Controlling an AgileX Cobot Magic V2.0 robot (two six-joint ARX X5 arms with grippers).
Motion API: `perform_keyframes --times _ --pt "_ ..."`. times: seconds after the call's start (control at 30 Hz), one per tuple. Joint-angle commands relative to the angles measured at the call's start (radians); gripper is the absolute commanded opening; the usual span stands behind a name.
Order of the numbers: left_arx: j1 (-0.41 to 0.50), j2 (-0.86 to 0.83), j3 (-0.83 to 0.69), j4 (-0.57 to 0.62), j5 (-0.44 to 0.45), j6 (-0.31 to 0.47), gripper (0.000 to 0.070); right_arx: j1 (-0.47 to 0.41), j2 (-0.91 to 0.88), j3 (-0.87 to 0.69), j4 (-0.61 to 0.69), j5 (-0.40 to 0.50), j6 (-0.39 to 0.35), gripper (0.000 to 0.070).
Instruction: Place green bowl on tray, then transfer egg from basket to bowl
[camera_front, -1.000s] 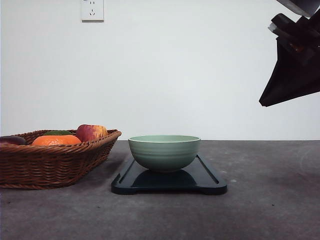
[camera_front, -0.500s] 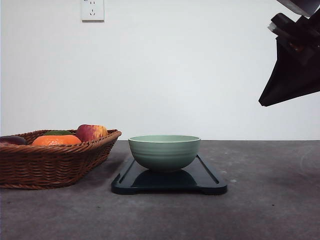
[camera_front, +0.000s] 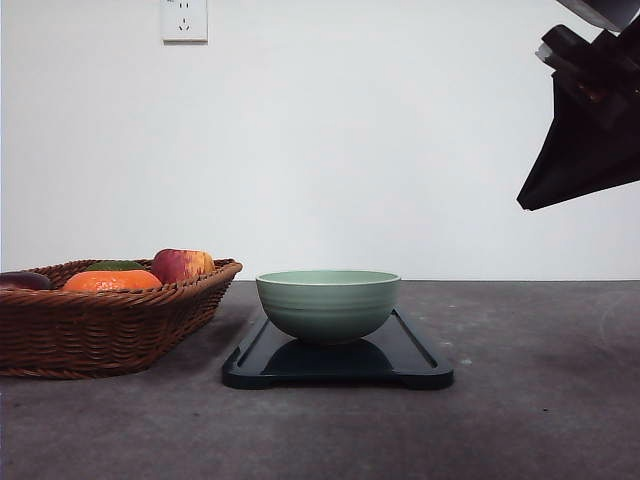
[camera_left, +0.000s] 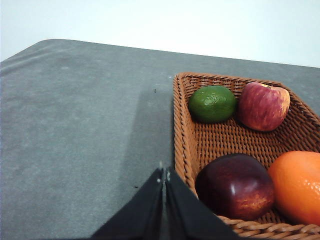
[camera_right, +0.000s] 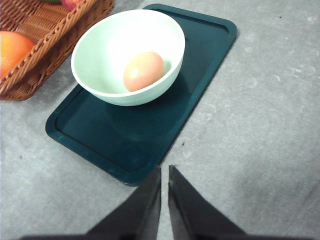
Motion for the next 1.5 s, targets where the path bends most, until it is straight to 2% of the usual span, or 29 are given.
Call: perform_keyframes --times 0.0,0.27,0.37,0.5,0.7,1.0,1.13,1.47 --pt "0.0 -0.001 -0.019 -0.005 -0.003 -0.005 0.0 0.005 0.005 0.005 0.01 0.0 -0.002 0.0017" --pt "0.0 -0.001 -0.019 -0.005 -0.003 -0.005 0.0 0.005 -0.003 0.005 -0.001 0.001 -0.01 0.0017" --pt "0.0 -0.001 -0.019 -0.005 -0.003 -0.005 0.0 -0.003 -0.054 -0.004 -0.019 0.048 -0.11 0.0017" --pt "0.0 -0.001 -0.019 -0.005 -0.003 -0.005 0.0 -0.04 -0.183 -0.097 0.069 0.137 -0.168 0.0017" --pt "0.0 -0.001 -0.019 -0.005 -0.003 -0.005 0.0 -0.177 -0.474 -0.351 0.274 0.168 -0.167 0.0017" --pt "0.0 -0.001 -0.019 -0.005 -0.003 -0.005 0.0 -0.32 -0.871 -0.579 0.278 0.168 -0.153 0.0017" --pt "0.0 -0.001 -0.019 -0.005 -0.003 -0.005 0.0 -0.349 -0.955 -0.579 0.181 0.169 -0.141 0.0017" --pt "0.0 -0.001 -0.019 -0.005 -0.003 -0.005 0.0 -0.361 -0.956 -0.579 0.19 0.167 -0.141 0.0017"
